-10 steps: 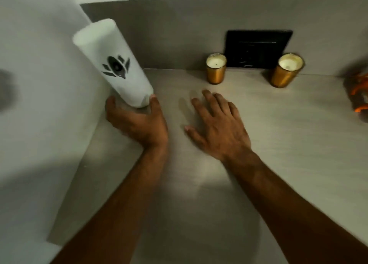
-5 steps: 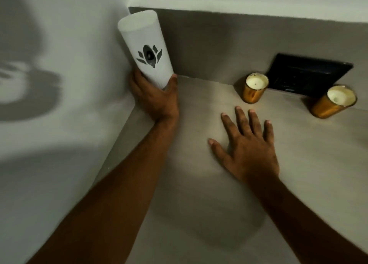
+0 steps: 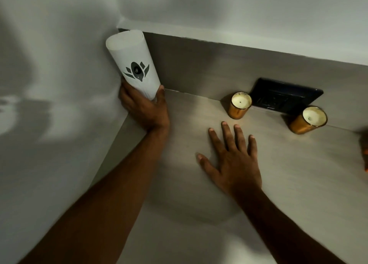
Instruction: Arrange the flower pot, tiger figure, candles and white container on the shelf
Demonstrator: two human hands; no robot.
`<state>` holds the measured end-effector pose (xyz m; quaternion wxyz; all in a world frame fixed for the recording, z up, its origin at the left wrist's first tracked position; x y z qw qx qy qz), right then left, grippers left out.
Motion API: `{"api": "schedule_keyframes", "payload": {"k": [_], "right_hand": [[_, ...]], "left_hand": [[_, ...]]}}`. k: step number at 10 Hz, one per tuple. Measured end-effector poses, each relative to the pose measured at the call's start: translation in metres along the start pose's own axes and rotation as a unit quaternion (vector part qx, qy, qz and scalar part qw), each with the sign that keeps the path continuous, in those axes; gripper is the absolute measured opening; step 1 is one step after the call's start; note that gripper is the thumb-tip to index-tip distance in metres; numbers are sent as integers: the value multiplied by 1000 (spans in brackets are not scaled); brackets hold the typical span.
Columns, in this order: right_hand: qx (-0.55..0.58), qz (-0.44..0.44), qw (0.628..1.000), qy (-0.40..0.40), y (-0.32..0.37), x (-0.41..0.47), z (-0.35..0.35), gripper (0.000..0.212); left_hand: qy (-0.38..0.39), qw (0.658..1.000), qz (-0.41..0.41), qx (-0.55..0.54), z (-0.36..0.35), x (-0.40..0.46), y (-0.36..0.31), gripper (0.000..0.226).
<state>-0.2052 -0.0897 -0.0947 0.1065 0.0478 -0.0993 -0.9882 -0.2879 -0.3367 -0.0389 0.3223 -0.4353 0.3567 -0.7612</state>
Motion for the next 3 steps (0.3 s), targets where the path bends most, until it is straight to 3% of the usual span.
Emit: {"api": "schedule_keyframes", "payload": {"k": [3], "right_hand": [[-9, -2, 1000, 8, 0, 1, 1, 88]], "left_hand": [[-4, 999, 7, 34, 2, -2, -3, 108]]}}
Point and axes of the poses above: each hand's wrist, its own x-axis towards the middle knuckle, its own z-axis out of the back of the hand, y = z × x, the point moved 7 cm from there along x, towards the middle knuckle, and after that the axes turned 7 degrees about -y, right-handed, at the moved point
